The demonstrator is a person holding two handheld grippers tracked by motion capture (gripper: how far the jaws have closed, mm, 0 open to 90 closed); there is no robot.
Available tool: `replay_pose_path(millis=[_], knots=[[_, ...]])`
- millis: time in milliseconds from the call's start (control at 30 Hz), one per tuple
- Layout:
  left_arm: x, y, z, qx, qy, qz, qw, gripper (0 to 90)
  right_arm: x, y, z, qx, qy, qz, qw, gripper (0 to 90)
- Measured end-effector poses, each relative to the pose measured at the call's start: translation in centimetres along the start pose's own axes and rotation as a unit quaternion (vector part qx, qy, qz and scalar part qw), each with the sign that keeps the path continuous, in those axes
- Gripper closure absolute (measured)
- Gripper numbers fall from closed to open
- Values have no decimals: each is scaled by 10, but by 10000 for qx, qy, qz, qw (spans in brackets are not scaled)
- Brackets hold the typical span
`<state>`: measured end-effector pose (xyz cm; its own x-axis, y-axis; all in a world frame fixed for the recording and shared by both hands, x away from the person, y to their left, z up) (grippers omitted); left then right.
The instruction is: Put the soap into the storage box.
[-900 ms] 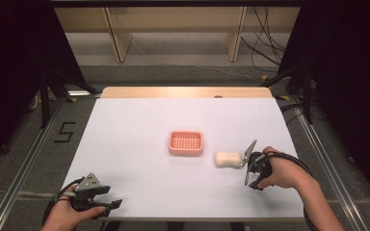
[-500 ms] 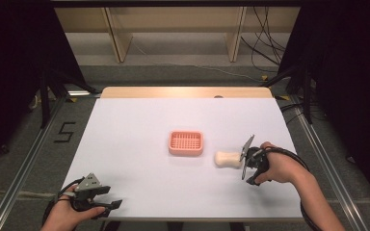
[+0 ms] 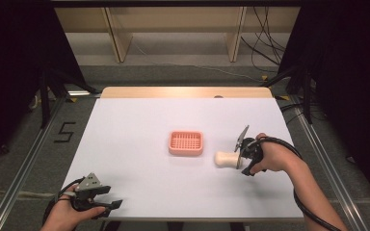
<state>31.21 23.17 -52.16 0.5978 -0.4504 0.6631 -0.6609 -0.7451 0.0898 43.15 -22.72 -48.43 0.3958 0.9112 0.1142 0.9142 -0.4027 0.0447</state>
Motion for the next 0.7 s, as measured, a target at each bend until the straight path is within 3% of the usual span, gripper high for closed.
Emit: replay_pose_path(millis=[233,367,500,667,700], knots=[[1,1,0,-25,40,11,10000,292,14,7,0,-91,-30,-288,9995,358],[1,1,0,-14,52,9,10000,291,24,14,2,-92,-53,-634,9979,361],[1,1,0,-9,60,10,10000,291,32,11,4,-25,-77,-438,9990,361],[1,1,0,25,52,13,10000,292,39,14,6,-47,-129,-606,9981,360],[1,1,-1,-65,29,31,10000,292,40,12,6,1,-148,-462,9988,360]])
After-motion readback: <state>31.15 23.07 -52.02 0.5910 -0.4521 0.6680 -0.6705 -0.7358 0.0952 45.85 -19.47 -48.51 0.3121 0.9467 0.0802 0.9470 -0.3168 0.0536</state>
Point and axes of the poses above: each handheld gripper's, and its own axes: z roughly forward along the jaws, x roughly out of its top, y roughly to its right, the point moved 6 cm from there along z, roughly forward along the jaws, and after that the axes turned 2 degrees about x, right-handed, at the moved point
